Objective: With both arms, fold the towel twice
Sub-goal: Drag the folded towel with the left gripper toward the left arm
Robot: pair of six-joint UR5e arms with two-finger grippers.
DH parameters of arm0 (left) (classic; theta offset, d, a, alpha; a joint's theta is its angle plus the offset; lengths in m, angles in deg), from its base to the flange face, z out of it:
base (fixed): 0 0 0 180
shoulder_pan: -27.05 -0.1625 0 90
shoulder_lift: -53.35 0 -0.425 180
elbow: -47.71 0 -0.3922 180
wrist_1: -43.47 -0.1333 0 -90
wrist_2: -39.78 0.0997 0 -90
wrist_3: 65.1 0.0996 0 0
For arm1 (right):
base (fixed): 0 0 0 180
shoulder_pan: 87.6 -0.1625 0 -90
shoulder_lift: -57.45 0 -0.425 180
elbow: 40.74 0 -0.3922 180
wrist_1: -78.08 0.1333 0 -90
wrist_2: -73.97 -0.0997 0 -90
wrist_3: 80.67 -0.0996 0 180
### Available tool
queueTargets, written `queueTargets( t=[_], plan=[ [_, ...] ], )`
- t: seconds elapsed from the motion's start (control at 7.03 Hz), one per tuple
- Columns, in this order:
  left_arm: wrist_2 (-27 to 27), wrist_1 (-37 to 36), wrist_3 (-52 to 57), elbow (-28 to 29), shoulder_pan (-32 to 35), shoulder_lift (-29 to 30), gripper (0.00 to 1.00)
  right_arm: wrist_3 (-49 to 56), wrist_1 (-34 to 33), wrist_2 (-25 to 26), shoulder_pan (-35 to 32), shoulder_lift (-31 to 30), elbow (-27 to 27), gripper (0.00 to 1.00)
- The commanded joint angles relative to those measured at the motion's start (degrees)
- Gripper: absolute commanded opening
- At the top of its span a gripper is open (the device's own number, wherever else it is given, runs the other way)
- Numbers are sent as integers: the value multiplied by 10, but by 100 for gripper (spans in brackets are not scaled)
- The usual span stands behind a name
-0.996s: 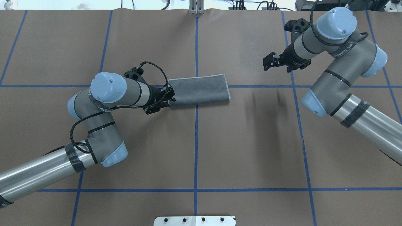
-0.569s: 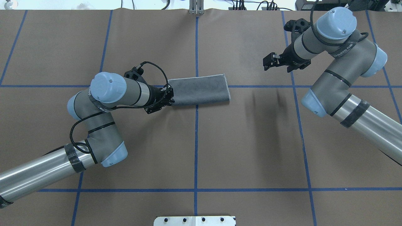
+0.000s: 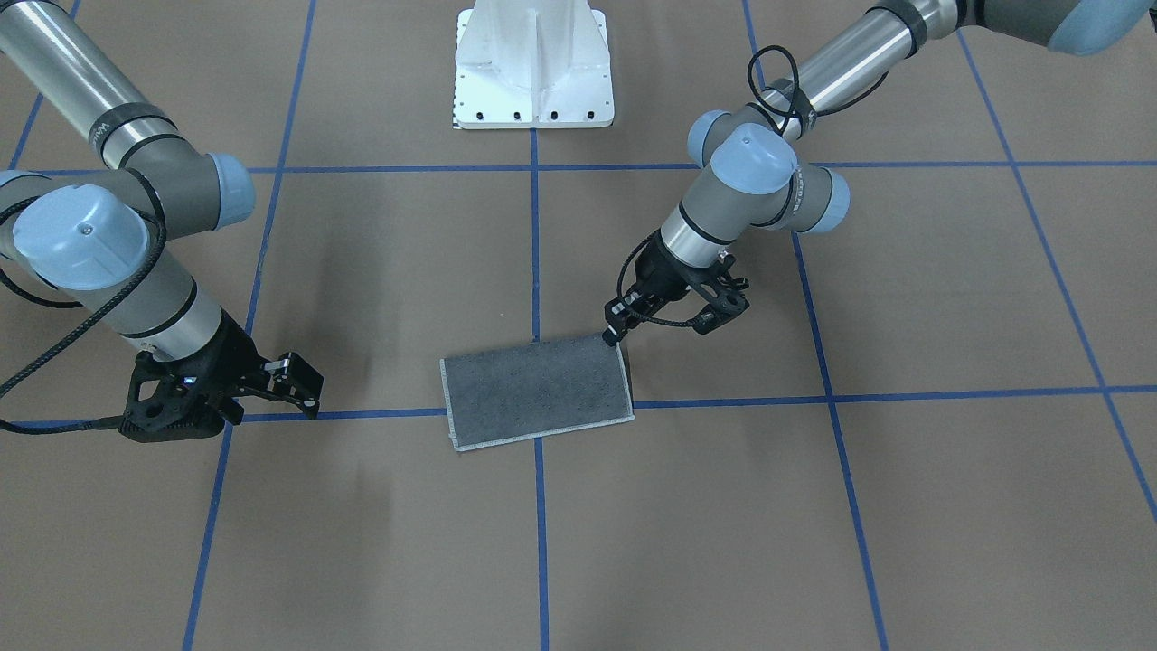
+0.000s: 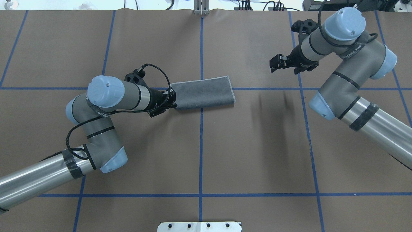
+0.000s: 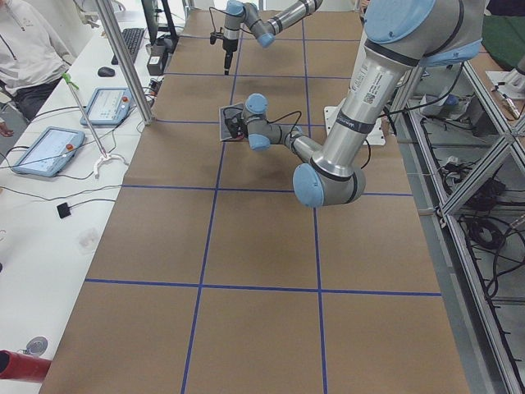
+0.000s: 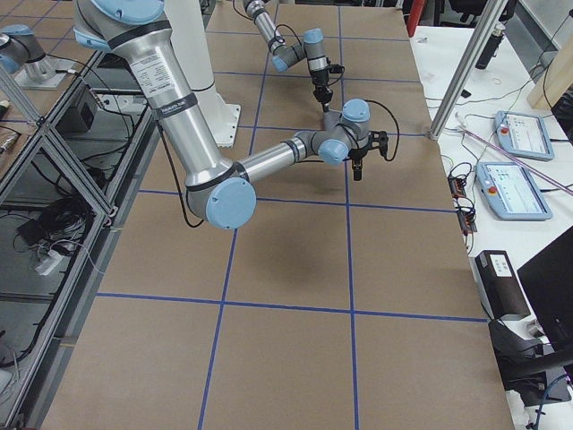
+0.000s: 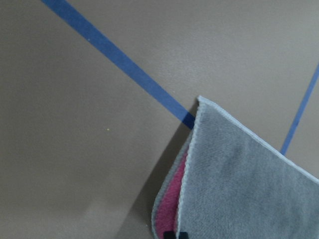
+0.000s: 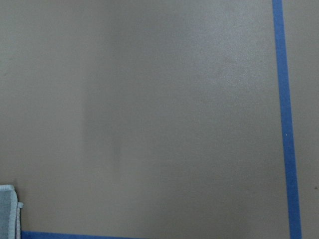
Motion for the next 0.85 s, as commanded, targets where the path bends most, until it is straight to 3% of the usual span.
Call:
queueTargets(
  t=[0.0,0.71],
  plan=[
    [-17,0,57,-59,0,-57,0,-1,2,0,-1,-2,-1,99],
    [-33,5,195,-138,13,-169,0,-1,2,-1,-2,-2,-1,99]
  ],
)
